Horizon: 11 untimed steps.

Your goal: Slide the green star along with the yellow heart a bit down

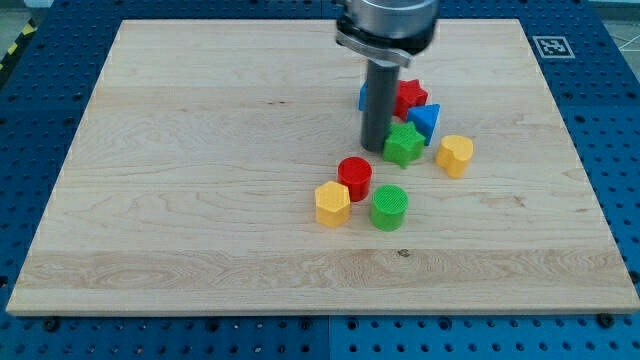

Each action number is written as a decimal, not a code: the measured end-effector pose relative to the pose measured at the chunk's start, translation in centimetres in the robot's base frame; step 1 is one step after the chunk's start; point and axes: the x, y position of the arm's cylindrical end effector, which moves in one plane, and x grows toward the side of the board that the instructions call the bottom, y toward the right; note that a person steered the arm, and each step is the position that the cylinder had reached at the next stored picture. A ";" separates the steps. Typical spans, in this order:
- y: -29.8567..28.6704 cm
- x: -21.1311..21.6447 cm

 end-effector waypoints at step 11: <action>8.9 4.0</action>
